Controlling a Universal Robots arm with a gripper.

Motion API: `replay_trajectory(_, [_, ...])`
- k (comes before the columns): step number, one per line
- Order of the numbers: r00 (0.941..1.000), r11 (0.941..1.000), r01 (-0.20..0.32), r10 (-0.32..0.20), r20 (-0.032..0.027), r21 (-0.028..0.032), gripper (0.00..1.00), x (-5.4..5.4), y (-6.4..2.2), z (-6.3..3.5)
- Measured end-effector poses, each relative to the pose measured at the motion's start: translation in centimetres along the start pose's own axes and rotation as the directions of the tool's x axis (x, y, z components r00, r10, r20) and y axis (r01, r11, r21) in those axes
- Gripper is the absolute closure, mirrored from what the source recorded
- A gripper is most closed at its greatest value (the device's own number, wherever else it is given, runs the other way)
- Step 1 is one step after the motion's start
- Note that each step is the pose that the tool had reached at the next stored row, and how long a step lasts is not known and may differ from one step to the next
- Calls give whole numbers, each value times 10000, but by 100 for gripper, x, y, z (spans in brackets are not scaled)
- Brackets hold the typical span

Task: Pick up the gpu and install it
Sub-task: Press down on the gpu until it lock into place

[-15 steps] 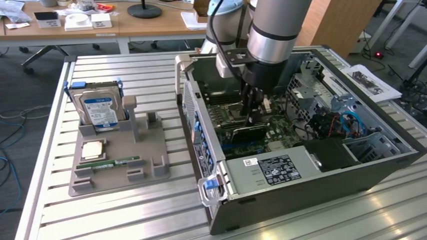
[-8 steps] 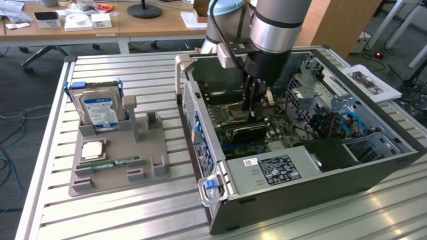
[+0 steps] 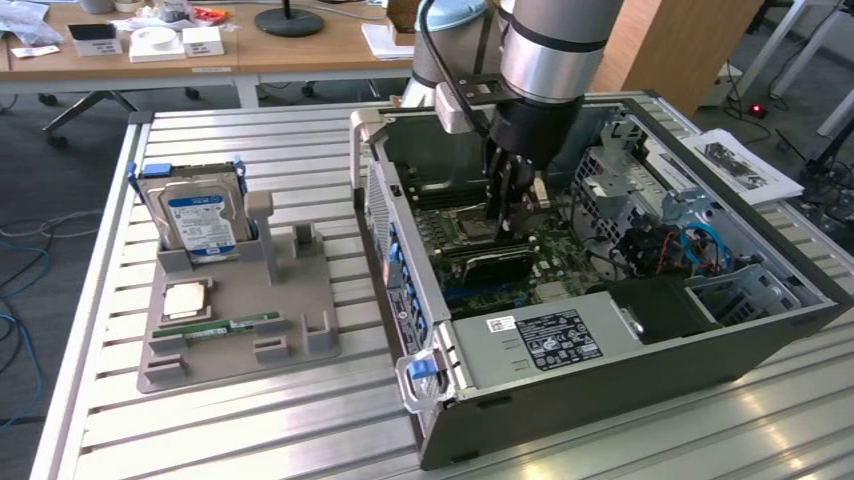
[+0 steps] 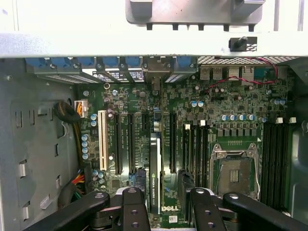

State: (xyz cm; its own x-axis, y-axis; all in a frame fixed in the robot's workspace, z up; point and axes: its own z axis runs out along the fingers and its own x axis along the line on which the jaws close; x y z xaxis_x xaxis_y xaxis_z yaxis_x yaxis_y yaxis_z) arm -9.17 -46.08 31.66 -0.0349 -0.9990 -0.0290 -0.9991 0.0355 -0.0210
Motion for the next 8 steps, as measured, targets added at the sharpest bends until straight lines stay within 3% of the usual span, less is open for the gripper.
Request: replay_trajectory(8, [10000, 10000, 0, 0, 0, 0, 61, 0, 0, 0])
